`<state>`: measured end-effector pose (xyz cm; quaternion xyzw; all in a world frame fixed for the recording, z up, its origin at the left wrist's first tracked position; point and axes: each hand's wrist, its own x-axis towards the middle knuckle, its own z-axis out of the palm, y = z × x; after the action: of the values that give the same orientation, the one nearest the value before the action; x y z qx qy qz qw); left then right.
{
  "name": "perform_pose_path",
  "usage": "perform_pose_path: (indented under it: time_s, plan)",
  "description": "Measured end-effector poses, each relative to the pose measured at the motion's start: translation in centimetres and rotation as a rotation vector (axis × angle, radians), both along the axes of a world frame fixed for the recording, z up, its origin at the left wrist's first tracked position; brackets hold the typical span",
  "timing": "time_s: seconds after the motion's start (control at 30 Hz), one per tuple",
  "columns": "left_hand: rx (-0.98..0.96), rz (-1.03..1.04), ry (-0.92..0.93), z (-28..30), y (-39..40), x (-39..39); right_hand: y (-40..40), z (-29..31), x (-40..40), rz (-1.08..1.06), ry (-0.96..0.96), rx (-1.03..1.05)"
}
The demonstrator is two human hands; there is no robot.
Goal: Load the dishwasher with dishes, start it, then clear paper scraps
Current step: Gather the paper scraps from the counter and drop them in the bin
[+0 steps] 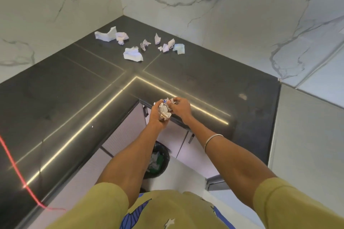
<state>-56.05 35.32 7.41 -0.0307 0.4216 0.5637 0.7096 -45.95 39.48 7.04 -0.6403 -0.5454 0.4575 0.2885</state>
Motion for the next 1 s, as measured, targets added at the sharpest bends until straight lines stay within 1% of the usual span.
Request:
perform_pose_path:
  time_s: [0.13, 0.3, 0.43, 0.57, 0.67, 0.73, 0.83, 0.93, 1.0]
  plan:
    - [-0.025, 0.035, 0.01, -1.4, -2.5, -0.1, -2.5, -1.1, -0.9, 0.008, -0.079, -0.035]
    - [-0.134, 0.039, 0.079, -3.5, -5.2, -1.0, -5.3, -2.0, -2.4, 0.068, -0.159, -0.175]
    - [-0.221, -0.024, 0.152, -5.2, -6.8, -2.2, -7.2, -2.9, -3.0, 0.107, -0.068, -0.286]
    - [-0.255, -0.102, 0.189, -8.4, -7.5, -3.2, -8.4, -5.2, -3.5, 0.046, -0.007, -0.305]
    - [-0.263, -0.105, 0.157, -10.7, -8.2, -3.4, -8.7, -8.9, -3.9, -0.025, 0.046, -0.339]
    - [-0.279, -0.092, 0.171, -13.2, -8.4, -3.4, -8.6, -12.0, -4.0, -0.08, 0.068, -0.38]
    - [-0.301, -0.13, 0.198, -18.9, -8.1, -3.4, -8.7, -16.9, -3.9, -0.152, 0.104, -0.457]
    - [-0.364, -0.169, 0.254, -25.0, -7.9, -3.7, -9.1, -22.5, -3.7, -0.138, 0.136, -0.531]
    - [-0.401, -0.212, 0.323, -30.1, -7.9, -4.3, -9.4, -27.3, -3.8, -0.149, 0.163, -0.589]
